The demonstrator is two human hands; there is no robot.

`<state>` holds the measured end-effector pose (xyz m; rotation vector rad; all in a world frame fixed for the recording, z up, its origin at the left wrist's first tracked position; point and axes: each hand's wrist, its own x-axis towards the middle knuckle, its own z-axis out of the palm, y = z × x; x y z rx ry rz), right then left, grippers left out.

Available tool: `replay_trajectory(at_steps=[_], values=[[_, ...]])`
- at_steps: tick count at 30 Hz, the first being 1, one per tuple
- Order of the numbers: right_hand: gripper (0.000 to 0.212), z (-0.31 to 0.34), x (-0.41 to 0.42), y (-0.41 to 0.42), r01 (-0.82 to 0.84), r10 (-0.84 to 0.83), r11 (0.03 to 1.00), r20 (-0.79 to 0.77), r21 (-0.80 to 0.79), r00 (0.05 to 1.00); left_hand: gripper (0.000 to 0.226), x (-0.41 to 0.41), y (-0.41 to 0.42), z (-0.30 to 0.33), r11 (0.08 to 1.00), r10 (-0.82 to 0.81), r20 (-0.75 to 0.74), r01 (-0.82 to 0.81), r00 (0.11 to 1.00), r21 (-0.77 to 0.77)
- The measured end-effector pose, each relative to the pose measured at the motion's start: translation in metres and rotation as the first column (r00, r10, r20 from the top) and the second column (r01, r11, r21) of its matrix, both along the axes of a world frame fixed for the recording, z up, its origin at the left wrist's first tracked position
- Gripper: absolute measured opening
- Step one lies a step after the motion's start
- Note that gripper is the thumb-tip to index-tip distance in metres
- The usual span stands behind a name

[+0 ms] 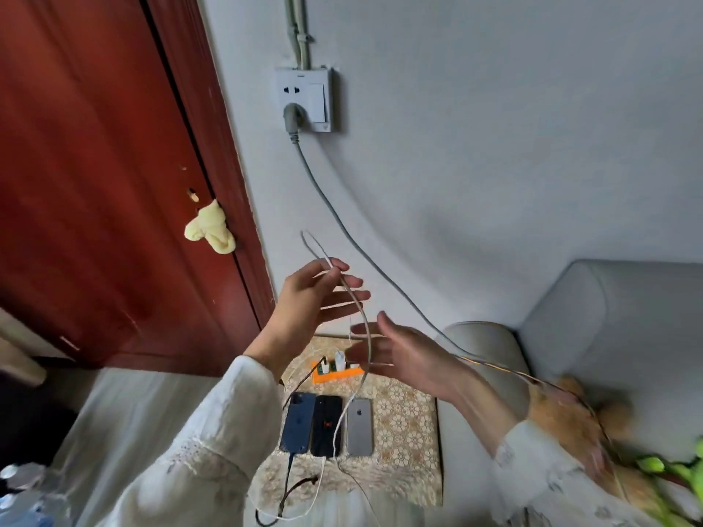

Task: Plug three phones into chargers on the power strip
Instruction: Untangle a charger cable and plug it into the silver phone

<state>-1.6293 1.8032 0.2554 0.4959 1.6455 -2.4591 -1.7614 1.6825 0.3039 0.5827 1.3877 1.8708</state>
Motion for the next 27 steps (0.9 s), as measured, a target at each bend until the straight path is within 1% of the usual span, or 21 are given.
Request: replay_trajectory(at_steps=[2,4,5,7,8,9,10,11,12,13,14,15,16,17,18,19,20,21,23,25,27], values=[[0.034,-0.003,0.006,-0.001,-0.090,0.089,0.992,0.006,0.089,0.996,0.020,-0.013,0.000,0.007,0.992,0.088,0.127,-0.099,0.988,0.082],[0.016,-0.006,0.013,0.006,-0.089,0.083,0.976,0.039,0.198,0.996,0.020,-0.028,-0.002,0.011,0.960,0.191,0.256,-0.235,0.947,0.153],[0.013,-0.008,0.016,0.012,-0.064,0.051,0.968,0.058,0.243,0.997,0.020,-0.035,-0.005,0.012,0.938,0.241,0.312,-0.304,0.919,0.170],[0.014,-0.011,0.022,0.024,0.029,-0.055,0.951,0.077,0.308,0.996,0.020,-0.045,-0.014,0.010,0.914,0.319,0.347,-0.384,0.882,0.135],[0.014,-0.011,0.025,0.029,0.083,-0.114,0.936,0.072,0.342,0.991,0.021,-0.047,-0.019,0.007,0.924,0.346,0.308,-0.380,0.886,0.055],[0.016,-0.009,0.026,0.033,0.130,-0.163,0.915,0.056,0.381,0.985,0.024,-0.045,-0.024,0.003,0.933,0.359,0.205,-0.350,0.911,-0.079],[0.017,-0.006,0.026,0.036,0.159,-0.191,0.890,0.034,0.427,0.981,0.029,-0.042,-0.028,-0.002,0.916,0.338,0.038,-0.320,0.940,-0.243],[0.017,0.001,0.024,0.037,0.168,-0.197,0.860,0.008,0.481,0.980,0.033,-0.038,-0.032,-0.006,0.866,0.278,-0.164,-0.320,0.947,-0.385],[0.018,0.009,0.020,0.037,0.163,-0.184,0.824,-0.016,0.543,0.983,0.035,-0.034,-0.034,-0.008,0.806,0.204,-0.370,-0.370,0.906,-0.462],[0.019,0.018,0.015,0.036,0.146,-0.158,0.781,-0.034,0.607,0.987,0.032,-0.029,-0.033,-0.009,0.767,0.138,-0.579,-0.457,0.804,-0.451],[0.021,0.027,0.009,0.034,0.120,-0.121,0.739,-0.045,0.663,0.992,0.022,-0.024,-0.032,-0.007,0.771,0.085,-0.747,-0.519,0.659,-0.370],[0.022,0.036,0.003,0.031,0.089,-0.075,0.703,-0.051,0.706,0.996,0.014,-0.019,-0.029,-0.003,0.810,0.016,-0.848,-0.504,0.530,-0.300],[0.023,0.042,-0.003,0.028,0.061,-0.027,0.672,-0.058,0.738,0.998,0.027,-0.015,-0.026,0.000,0.849,-0.099,-0.884,-0.424,0.458,-0.315],[0.023,0.048,-0.008,0.025,0.049,0.006,0.647,-0.070,0.761,0.998,0.039,-0.012,-0.021,0.001,0.870,-0.241,-0.870,-0.302,0.430,-0.391],[0.022,0.052,-0.011,0.022,0.059,0.015,0.630,-0.088,0.775,0.996,0.039,-0.008,-0.018,0.001,0.857,-0.364,-0.819,-0.185,0.444,-0.481],[0.020,0.054,-0.013,0.021,0.080,0.010,0.622,-0.109,0.779,0.994,0.029,-0.002,-0.018,0.002,0.838,-0.439,-0.748,-0.073,0.498,-0.540],[0.016,0.056,-0.014,0.022,0.095,0.004,0.624,-0.125,0.776,0.992,0.015,0.002,-0.020,0.003,0.837,-0.454,-0.675,0.019,0.581,-0.546],[0.013,0.056,-0.012,0.023,0.092,0.008,0.631,-0.125,0.770,0.992,0.013,0.004,-0.023,0.000,0.863,-0.411,-0.640,0.049,0.649,-0.504],[0.008,0.052,-0.006,0.029,0.053,0.015,0.654,-0.083,0.755,0.996,0.025,0.001,-0.034,-0.008,0.922,-0.225,-0.607,-0.035,0.762,-0.385],[0.007,0.043,0.006,0.040,0.057,-0.043,0.707,-0.038,0.705,0.998,0.027,-0.011,-0.048,-0.016,0.947,0.059,-0.484,-0.203,0.873,-0.250],[0.007,0.034,0.020,0.053,0.121,-0.146,0.746,-0.017,0.655,0.989,0.023,-0.028,-0.061,-0.023,0.892,0.312,-0.380,-0.406,0.871,-0.197]])
